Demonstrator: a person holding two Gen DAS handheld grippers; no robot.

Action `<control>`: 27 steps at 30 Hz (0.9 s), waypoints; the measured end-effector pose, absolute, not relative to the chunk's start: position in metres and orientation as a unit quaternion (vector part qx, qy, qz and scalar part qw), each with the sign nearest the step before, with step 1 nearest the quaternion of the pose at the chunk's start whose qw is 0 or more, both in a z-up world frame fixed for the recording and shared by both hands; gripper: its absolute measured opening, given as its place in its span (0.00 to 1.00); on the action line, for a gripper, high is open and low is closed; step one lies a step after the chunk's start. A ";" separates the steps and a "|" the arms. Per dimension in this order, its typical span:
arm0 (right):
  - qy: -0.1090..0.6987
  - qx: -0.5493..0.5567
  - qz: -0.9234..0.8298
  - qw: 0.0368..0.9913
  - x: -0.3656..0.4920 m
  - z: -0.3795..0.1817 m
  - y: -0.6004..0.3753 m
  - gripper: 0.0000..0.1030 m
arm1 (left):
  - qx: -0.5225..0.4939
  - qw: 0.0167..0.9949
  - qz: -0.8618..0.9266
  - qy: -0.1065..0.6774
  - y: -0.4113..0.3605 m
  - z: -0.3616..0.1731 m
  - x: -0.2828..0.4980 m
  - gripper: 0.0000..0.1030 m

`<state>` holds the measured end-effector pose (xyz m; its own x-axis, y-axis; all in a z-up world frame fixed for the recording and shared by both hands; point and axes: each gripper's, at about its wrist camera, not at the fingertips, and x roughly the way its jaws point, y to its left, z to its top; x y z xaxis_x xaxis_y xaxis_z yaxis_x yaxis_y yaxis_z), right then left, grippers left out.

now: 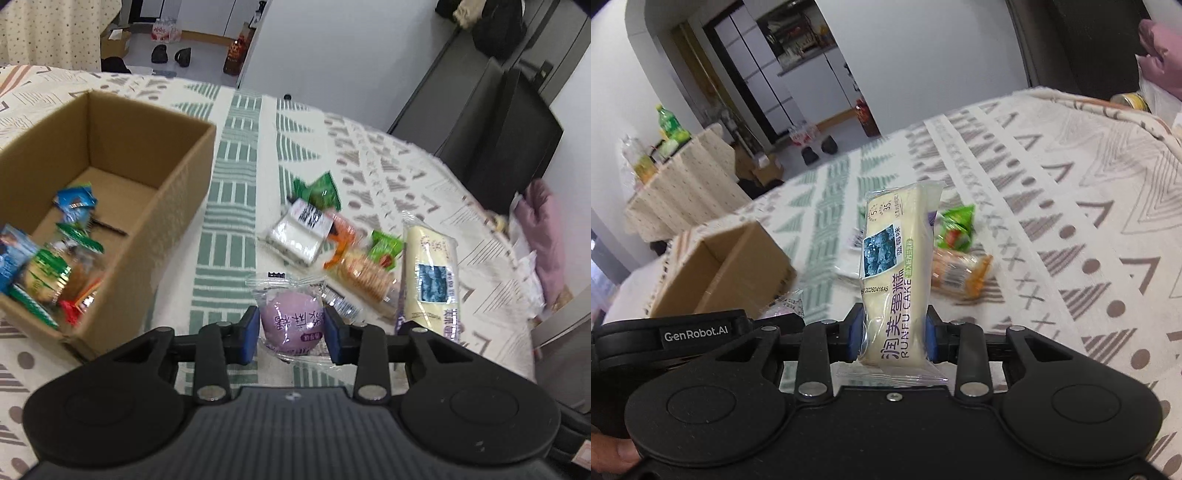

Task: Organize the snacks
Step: 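Grasp the cream RUNFU CAKE pack with the right tool while the left tool grasps the purple round snack, then carry both snacks over the cardboard box and open both tools to drop them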

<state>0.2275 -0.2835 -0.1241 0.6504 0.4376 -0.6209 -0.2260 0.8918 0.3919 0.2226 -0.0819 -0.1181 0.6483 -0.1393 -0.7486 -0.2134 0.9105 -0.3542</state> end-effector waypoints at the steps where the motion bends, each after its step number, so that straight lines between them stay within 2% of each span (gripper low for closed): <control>1: 0.371 0.143 0.188 0.898 0.227 -0.121 -0.282 0.31 | -0.214 0.885 0.020 0.414 -0.080 -0.113 0.221 0.35; 15: 0.325 0.170 0.236 0.900 0.227 -0.074 -0.236 0.31 | -0.255 0.902 0.038 0.346 -0.024 -0.049 0.197 0.35; 27: 0.333 0.157 0.289 0.884 0.231 -0.068 -0.167 0.31 | -0.268 0.903 0.083 0.326 0.049 -0.040 0.185 0.35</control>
